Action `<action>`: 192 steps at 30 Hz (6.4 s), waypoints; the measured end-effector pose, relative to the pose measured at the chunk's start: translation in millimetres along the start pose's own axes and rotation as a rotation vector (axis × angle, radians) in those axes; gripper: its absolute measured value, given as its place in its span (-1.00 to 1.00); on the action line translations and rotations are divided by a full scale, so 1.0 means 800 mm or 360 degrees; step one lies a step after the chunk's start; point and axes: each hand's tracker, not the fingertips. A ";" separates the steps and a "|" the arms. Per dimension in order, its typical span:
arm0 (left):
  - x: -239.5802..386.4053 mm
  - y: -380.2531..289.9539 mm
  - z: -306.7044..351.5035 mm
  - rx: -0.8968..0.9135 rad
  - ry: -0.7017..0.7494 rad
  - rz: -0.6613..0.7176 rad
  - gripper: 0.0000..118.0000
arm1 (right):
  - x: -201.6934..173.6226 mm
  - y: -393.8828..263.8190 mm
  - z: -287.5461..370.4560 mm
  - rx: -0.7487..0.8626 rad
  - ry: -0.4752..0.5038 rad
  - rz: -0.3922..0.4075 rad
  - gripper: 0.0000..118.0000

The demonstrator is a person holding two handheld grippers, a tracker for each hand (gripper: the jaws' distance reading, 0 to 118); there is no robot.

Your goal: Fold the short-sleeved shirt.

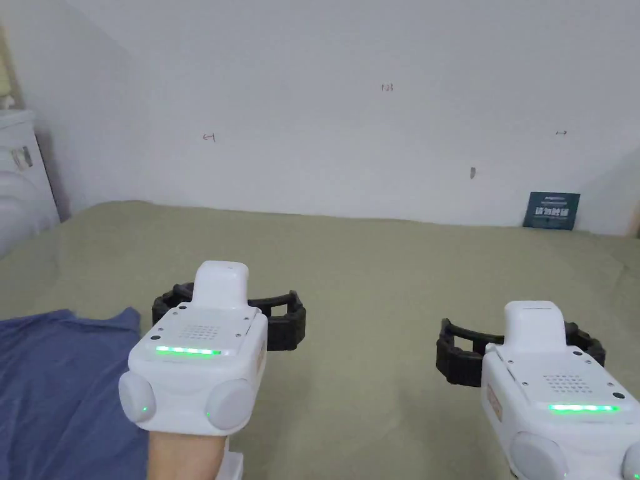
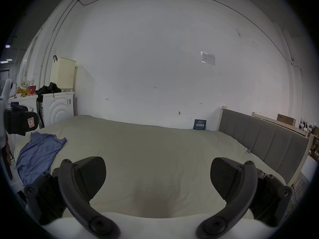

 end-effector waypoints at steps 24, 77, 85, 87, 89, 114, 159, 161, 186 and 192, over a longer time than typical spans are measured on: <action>0.003 -0.002 -0.001 -0.0002 0.0002 -0.0009 1.00 | 0.001 -0.001 -0.003 0.0000 -0.0003 -0.0002 1.00; 0.006 -0.009 0.006 0.0006 -0.0014 0.0067 1.00 | -0.002 -0.004 -0.002 0.0006 -0.0002 0.0018 1.00; 0.008 -0.007 0.009 0.0056 -0.0017 0.0007 1.00 | -0.005 -0.002 -0.002 0.0019 0.0010 0.0019 1.00; 0.009 -0.006 0.010 0.0076 0.0000 0.0017 1.00 | -0.005 -0.002 -0.002 0.0023 0.0015 0.0015 1.00; 0.008 -0.006 0.010 0.0075 0.0003 0.0026 1.00 | -0.005 -0.002 -0.001 0.0030 0.0018 0.0009 1.00; -0.001 -0.002 0.001 0.0001 -0.0018 0.0010 1.00 | -0.004 0.001 -0.006 0.0018 0.0022 -0.0003 1.00; -0.332 -0.030 0.166 -0.0220 0.1008 0.0212 -0.99 | -0.345 0.044 -0.048 0.0000 0.0987 -0.0022 -1.00; -0.345 -0.035 0.170 -0.0231 0.1029 0.0249 -0.99 | -0.355 0.043 -0.048 -0.0001 0.1020 -0.0002 -1.00; -0.442 -0.127 -0.190 -0.1007 0.0535 0.0402 -1.00 | -0.403 -0.024 -0.124 -0.0233 0.1055 0.0207 -1.00; -0.439 -0.154 -0.265 -0.1197 0.0438 0.0348 -0.94 | -0.416 -0.054 -0.154 -0.0308 0.1052 0.0253 -1.00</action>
